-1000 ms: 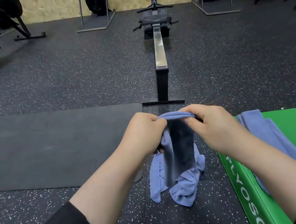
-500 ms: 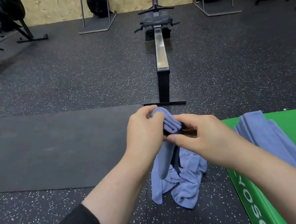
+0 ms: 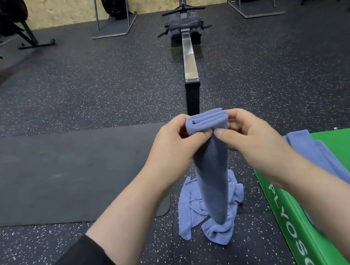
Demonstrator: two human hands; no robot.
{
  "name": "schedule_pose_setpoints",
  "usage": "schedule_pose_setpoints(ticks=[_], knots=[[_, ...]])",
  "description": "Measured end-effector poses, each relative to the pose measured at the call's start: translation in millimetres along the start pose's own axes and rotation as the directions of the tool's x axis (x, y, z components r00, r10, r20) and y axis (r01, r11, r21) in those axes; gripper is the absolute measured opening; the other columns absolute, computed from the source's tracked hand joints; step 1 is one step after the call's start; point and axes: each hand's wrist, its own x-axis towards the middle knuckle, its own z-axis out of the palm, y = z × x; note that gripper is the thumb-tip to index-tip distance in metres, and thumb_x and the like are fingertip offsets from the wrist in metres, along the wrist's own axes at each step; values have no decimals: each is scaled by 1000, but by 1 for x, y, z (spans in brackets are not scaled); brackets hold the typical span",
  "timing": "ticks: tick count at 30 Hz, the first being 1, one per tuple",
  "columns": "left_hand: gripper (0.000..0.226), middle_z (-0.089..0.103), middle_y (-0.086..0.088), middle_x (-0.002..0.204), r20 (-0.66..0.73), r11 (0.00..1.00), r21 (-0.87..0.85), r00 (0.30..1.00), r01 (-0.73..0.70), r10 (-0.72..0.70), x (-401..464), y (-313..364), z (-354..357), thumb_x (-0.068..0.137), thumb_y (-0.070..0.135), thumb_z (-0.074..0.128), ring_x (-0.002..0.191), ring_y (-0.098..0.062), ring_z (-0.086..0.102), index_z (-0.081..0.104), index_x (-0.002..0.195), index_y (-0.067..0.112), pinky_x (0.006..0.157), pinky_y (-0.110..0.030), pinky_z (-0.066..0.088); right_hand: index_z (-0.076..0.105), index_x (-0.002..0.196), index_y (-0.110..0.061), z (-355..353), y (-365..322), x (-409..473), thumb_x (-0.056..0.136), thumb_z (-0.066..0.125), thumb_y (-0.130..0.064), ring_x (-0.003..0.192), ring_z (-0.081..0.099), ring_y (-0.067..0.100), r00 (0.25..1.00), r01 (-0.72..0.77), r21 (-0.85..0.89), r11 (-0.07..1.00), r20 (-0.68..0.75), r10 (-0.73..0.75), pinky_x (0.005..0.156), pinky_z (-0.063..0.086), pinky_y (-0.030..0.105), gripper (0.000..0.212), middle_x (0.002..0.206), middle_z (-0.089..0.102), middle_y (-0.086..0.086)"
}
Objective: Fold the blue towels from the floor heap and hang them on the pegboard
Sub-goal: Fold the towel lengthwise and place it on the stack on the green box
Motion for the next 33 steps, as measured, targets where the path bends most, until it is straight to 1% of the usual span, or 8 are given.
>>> schedule_pose_setpoints(ticks=[4, 10, 15, 21, 24, 27, 30, 33], knots=[[8, 71, 8, 86, -86, 988, -146, 996, -43, 31, 4, 1, 1, 91, 13, 72, 80, -3, 60, 70, 98, 15, 75, -21, 47, 69, 108, -15, 4, 2, -4, 89, 71, -3, 92, 68, 2, 989, -22, -142, 990, 144, 43, 83, 53, 23, 22, 102, 78, -5], [17, 77, -5, 105, -60, 970, -241, 997, 39, -55, 2, -3, 2, 89, 19, 73, 93, -11, 68, 75, 105, 16, 91, -36, 54, 68, 109, -20, 9, 7, -2, 99, 62, -17, 97, 65, 5, 991, 19, -226, 974, 133, 12, 92, 53, 37, 12, 105, 75, -6], [7, 70, -9, 90, -166, 885, -462, 976, 51, -143, 10, 4, -4, 91, 15, 70, 84, -18, 62, 71, 96, 10, 80, -37, 50, 64, 117, -27, 20, 12, -6, 79, 80, -42, 105, 68, 5, 970, -76, -341, 937, 193, 149, 96, 53, 43, 44, 109, 74, -14], [10, 70, -10, 92, -239, 826, -563, 949, 36, -204, 19, 7, -19, 94, 13, 68, 84, -19, 66, 68, 102, 7, 74, -32, 56, 74, 100, -19, 21, 20, -12, 76, 75, -53, 95, 72, 15, 944, -124, -388, 913, 239, 230, 92, 56, 48, 42, 99, 77, -4], [11, 73, -9, 96, -252, 795, -606, 940, 34, -232, 22, 5, -27, 95, 14, 67, 89, -20, 70, 69, 104, 8, 79, -33, 59, 71, 100, -17, 18, 20, -16, 89, 68, -50, 82, 62, 7, 957, -89, -384, 919, 223, 186, 84, 53, 42, 35, 98, 76, -1], [17, 76, -10, 104, -273, 761, -648, 923, 32, -272, 25, 2, -33, 95, 15, 69, 104, -25, 72, 69, 109, 7, 96, -42, 57, 67, 103, -13, 17, 22, -23, 85, 51, -64, 84, 60, 11, 967, -75, -427, 901, 190, 171, 87, 52, 47, 56, 102, 73, 7], [17, 77, -12, 104, -281, 708, -706, 904, 33, -322, 26, 2, -32, 93, 14, 71, 103, -26, 73, 67, 108, 5, 96, -48, 57, 58, 89, -6, 15, 28, -29, 95, 46, -59, 72, 48, 10, 982, -55, -475, 878, 133, 134, 77, 48, 45, 55, 79, 62, 4], [13, 78, -13, 99, -280, 669, -743, 893, 31, -352, 25, 7, -28, 93, 13, 72, 97, -25, 75, 68, 102, 5, 92, -48, 59, 39, 69, -17, 10, 33, -36, 104, 45, -43, 62, 34, 7, 998, -21, -520, 854, 38, 48, 63, 34, 40, 43, 64, 41, -10]])
